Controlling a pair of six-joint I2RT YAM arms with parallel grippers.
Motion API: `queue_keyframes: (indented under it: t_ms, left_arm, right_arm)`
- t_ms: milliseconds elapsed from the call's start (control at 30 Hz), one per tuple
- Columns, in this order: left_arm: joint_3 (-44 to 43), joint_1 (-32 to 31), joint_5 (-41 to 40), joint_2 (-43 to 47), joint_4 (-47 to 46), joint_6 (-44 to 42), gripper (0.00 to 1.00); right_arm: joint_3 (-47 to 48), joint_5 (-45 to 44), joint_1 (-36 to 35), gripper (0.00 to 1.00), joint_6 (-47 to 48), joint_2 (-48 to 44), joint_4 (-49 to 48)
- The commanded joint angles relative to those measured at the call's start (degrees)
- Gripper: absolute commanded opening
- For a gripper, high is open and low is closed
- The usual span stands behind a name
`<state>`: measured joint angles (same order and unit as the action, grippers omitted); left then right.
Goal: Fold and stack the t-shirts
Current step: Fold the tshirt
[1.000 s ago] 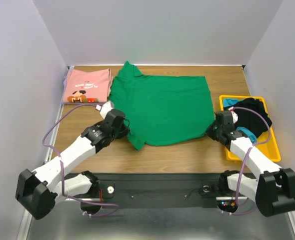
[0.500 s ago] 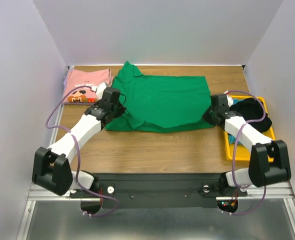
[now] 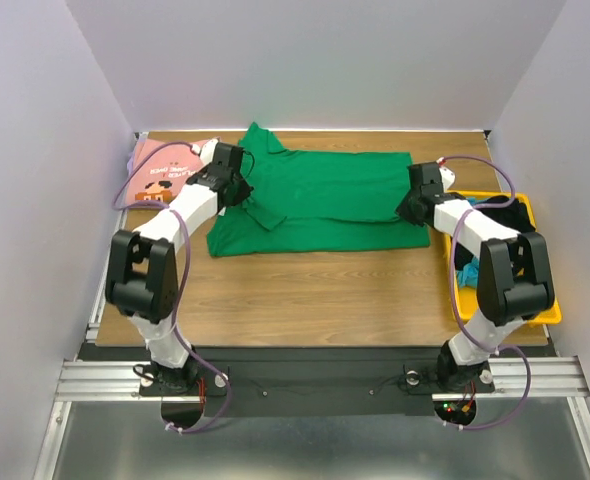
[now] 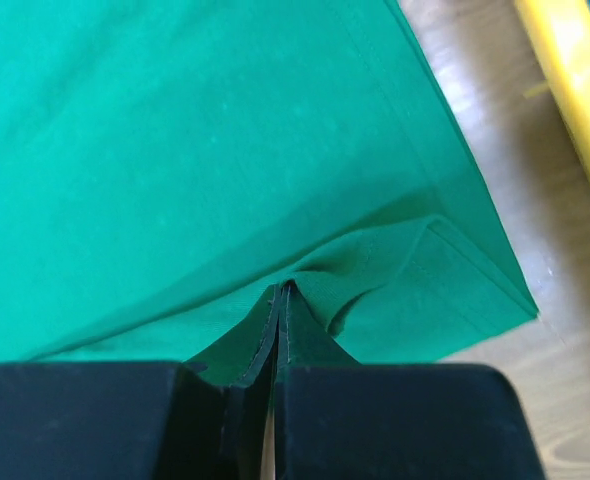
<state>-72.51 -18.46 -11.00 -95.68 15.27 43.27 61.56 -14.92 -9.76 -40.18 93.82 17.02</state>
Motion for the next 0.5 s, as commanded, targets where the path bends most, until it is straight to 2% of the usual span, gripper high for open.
queue_keyframes:
  t_ms: [0,33,67,100,133,200,233,267,333,467]
  left_arm:
    - [-7.37,0.97,1.42,-5.38,0.11,-3.71,0.2]
    - [-10.08,0.97,1.16,-7.66,0.72,-4.41,0.5]
    - [-11.24,0.97,0.9,-8.55,0.82,-4.94,0.7]
    - [-13.6,1.05,0.03,-10.04,2.21,-4.95,0.98]
    - [-14.67,1.06,-0.76,-10.4,2.75,-5.21,0.98]
    - [-15.73,1.06,-1.73,-10.49,3.8,-5.12,0.98]
    - [-15.56,0.97,-2.26,-9.71,3.89,-5.12,0.98]
    - [-14.95,0.97,-1.92,-9.01,3.55,-5.12,0.98]
    - [-11.36,0.62,-0.08,-6.38,1.36,-5.21,0.98]
    - [-4.93,-1.75,0.99,-2.59,-1.03,-5.04,0.98]
  right_arm:
    - [4.7,-2.22,0.53,0.03,0.98,4.08,-2.07]
    - [6.36,-2.92,0.7,0.06,1.07,5.22,-2.07]
    - [7.42,-3.27,0.79,0.09,1.16,6.19,-1.99]
    - [9.0,-3.45,1.14,0.13,1.51,7.94,-1.99]
    - [9.8,-3.54,1.15,0.34,1.95,8.39,-1.99]
    - [10.77,-2.67,1.15,0.62,2.91,8.84,-1.99]
    - [10.77,-0.83,1.15,0.84,3.27,8.57,-1.99]
    - [10.6,0.05,1.23,0.92,3.36,8.05,-1.99]
    - [9.64,1.99,1.15,1.0,4.14,6.3,-1.99]
    - [3.77,4.8,0.97,1.0,4.24,1.99,-2.07]
